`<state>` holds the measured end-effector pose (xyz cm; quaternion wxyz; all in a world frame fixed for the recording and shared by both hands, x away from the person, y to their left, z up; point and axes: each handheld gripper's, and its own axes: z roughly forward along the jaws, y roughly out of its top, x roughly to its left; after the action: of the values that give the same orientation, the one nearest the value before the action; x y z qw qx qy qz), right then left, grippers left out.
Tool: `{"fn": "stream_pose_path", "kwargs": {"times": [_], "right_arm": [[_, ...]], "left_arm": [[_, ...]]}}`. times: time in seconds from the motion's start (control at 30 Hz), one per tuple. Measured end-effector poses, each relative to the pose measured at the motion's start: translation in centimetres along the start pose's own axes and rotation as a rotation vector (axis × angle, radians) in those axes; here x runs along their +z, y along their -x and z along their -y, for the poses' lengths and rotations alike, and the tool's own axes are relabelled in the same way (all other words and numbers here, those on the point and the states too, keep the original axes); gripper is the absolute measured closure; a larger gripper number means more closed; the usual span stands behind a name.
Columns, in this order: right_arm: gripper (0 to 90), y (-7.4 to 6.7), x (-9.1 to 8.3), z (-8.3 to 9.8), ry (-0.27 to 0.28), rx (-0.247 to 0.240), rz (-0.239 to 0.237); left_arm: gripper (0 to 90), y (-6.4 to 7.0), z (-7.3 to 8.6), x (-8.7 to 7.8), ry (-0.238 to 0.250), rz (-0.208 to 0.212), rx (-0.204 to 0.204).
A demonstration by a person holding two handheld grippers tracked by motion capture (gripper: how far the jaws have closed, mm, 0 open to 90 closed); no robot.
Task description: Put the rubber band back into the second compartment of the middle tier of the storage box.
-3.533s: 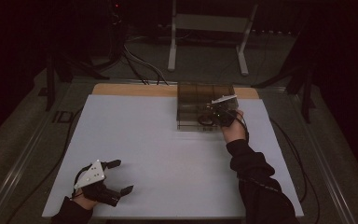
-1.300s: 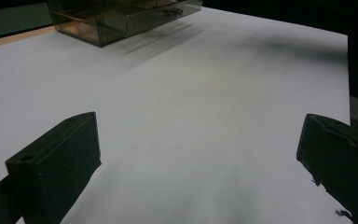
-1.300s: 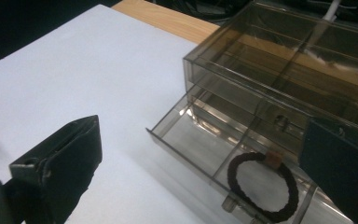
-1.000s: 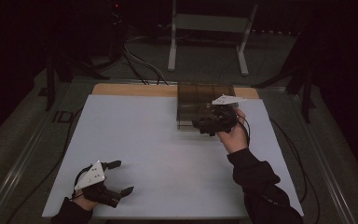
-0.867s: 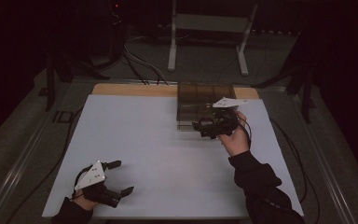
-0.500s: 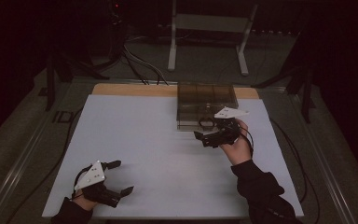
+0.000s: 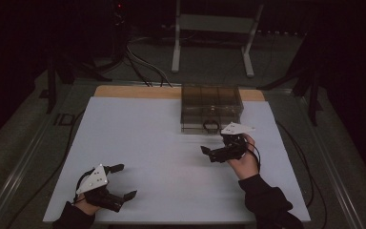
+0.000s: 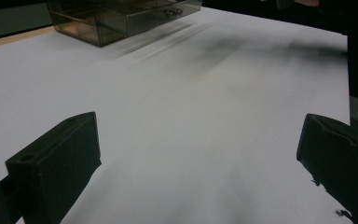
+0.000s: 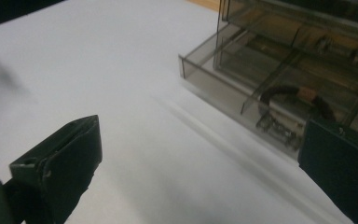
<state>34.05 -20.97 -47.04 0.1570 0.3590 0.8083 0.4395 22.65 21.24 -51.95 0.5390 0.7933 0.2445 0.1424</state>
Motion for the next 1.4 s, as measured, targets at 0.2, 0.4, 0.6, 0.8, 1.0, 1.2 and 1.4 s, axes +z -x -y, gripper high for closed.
{"fn": "stream_pose_path", "kwargs": {"times": [0.2, 0.4, 0.6, 0.8, 1.0, 1.2, 1.4], "right_arm": [[0.0, -0.3, -0.1, 1.6, -0.001, -0.005, -0.005], [0.0, -0.3, -0.1, 3.4, -0.013, 0.007, -0.014], [0.0, -0.2, -0.7, 4.6, -0.013, 0.008, -0.016], [0.0, 0.0, -1.3, 5.9, -0.015, 0.002, -0.015], [0.0, 0.3, -2.2, 7.0, -0.013, 0.020, -0.019], [0.0, 0.8, -3.4, 8.1, -0.006, 0.033, -0.003], [0.0, 1.3, -4.5, 9.1, -0.008, 0.050, 0.016]], "left_arm": [[0.3, 0.0, 0.0, 0.0, -0.002, 0.001, 0.001], [0.3, 0.0, 0.0, 0.0, 0.000, 0.000, 0.000], [0.3, 0.0, 0.0, 0.0, -0.001, 0.000, 0.001], [0.3, 0.0, 0.0, 0.0, 0.001, 0.001, -0.001], [0.3, 0.0, 0.0, 0.0, 0.000, 0.001, -0.001], [0.3, -0.1, 0.0, 0.0, 0.002, 0.001, -0.003], [0.3, -0.1, 0.1, 0.0, 0.000, 0.000, -0.004]]}}
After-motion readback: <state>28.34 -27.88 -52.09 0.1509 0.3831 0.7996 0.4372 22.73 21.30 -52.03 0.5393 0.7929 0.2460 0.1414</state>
